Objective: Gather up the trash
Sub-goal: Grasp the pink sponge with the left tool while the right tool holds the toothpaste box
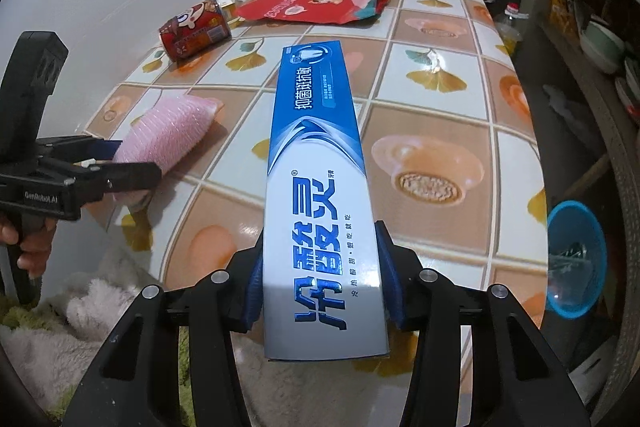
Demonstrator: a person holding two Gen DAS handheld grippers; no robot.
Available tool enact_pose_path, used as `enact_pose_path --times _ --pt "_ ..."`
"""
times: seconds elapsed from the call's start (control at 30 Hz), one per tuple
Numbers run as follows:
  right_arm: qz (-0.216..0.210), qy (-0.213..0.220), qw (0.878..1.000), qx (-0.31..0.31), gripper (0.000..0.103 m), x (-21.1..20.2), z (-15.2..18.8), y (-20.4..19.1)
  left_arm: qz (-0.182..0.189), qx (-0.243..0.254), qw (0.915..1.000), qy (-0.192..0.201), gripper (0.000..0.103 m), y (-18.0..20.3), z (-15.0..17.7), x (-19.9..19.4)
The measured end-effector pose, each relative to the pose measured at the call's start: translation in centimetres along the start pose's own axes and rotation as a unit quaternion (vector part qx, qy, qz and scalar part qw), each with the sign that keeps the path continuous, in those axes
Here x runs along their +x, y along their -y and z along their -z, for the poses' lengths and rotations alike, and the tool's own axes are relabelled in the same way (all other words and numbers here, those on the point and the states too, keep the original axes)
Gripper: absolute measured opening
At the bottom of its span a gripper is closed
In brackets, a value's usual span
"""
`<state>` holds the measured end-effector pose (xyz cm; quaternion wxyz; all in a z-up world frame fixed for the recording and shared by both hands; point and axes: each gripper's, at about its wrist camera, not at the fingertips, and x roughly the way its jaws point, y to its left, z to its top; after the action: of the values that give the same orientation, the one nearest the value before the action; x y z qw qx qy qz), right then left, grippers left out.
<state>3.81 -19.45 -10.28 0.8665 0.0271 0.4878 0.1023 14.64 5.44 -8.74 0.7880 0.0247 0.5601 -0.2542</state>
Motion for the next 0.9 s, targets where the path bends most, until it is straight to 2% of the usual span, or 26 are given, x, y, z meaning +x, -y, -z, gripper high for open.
enact_pose_path --times 0.07,0.13,0.3,0.47,0.6,0.77,0.9 --pt "-0.005 0.0 1.0 0.003 0.05 0.0 0.0 0.0 -0.001 -0.003 1.0 -0.004 0.087 0.0 -0.2 0.1" --pt "-0.011 0.0 1.0 0.008 0.063 -0.1 -0.1 0.0 -0.009 -0.004 0.9999 -0.007 0.091 0.0 -0.4 0.2" --pt "-0.012 0.005 1.0 0.012 0.07 -0.2 -0.5 0.1 -0.023 0.017 0.9996 0.001 0.093 0.3 -1.1 0.6" --pt "-0.009 0.008 1.0 0.015 0.07 0.1 -1.2 0.2 -0.051 0.048 0.9976 0.007 0.093 0.8 -1.8 1.4" --pt "-0.006 0.009 1.0 0.018 0.07 0.6 -1.6 0.2 -0.084 0.087 0.9925 0.021 0.093 1.7 -2.0 2.0" --pt "-0.006 0.01 1.0 0.019 0.069 0.9 -1.7 0.2 -0.091 0.105 0.99 0.023 0.09 2.3 -1.7 2.6" --pt "-0.01 0.013 1.0 0.02 0.063 1.1 -1.8 0.2 -0.096 0.108 0.989 0.03 0.085 2.6 -1.6 2.6"
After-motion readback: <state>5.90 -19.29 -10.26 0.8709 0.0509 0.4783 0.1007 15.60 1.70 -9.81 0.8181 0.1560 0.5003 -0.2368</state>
